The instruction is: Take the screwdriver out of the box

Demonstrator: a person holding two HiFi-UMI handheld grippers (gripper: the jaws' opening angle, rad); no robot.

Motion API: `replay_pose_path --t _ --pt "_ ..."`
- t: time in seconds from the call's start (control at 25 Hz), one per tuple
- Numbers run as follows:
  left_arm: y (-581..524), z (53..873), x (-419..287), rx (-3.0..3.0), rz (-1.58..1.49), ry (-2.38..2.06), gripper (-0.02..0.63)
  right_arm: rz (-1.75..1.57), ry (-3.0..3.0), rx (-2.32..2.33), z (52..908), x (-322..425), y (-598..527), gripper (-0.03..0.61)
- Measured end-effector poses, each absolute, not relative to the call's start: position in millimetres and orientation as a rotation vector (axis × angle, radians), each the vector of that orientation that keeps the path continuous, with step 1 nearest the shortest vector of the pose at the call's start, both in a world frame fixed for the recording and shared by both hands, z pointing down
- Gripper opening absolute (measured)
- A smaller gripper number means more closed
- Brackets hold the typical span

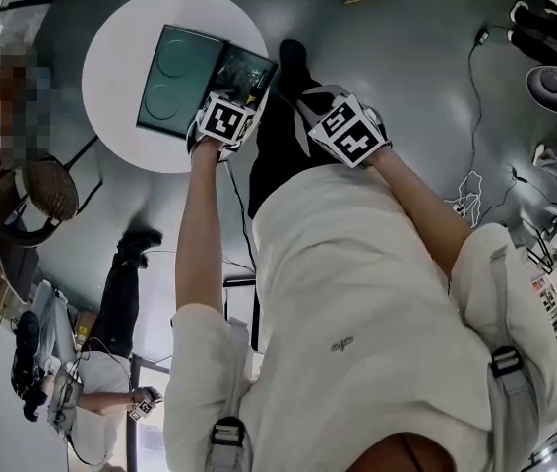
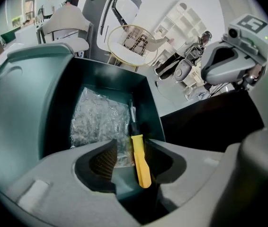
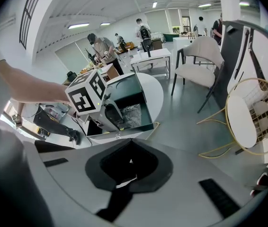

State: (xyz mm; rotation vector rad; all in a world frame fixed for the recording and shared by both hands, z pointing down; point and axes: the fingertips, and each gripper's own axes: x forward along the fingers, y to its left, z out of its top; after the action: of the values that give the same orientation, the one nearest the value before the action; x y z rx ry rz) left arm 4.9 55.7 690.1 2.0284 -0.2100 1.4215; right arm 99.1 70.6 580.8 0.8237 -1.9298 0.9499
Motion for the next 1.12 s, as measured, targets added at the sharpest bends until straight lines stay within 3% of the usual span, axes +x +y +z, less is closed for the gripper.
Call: replay_pose_path --t 0.56,0.72,0.88,1.12 --pt "53.3 695.8 -3.4 2.113 1.658 -0.419 0.189 0.944 -1.934 0.826 580.1 100.7 69.6 0.008" --pt "52.1 698.0 -8.8 2.132 1.689 -0.458 0.166 0.938 -1.931 0.82 582.0 99.4 70.1 0.008" --pt "50.7 695.6 -11.6 2.154 1.717 -0.528 0.093 0.931 -1.939 0.81 581.3 99.2 72.1 0.008" --pt "49.3 694.9 -19.0 2.148 1.711 -0.547 0.086 0.922 -1.942 0.802 579.2 91.8 70.0 0.008"
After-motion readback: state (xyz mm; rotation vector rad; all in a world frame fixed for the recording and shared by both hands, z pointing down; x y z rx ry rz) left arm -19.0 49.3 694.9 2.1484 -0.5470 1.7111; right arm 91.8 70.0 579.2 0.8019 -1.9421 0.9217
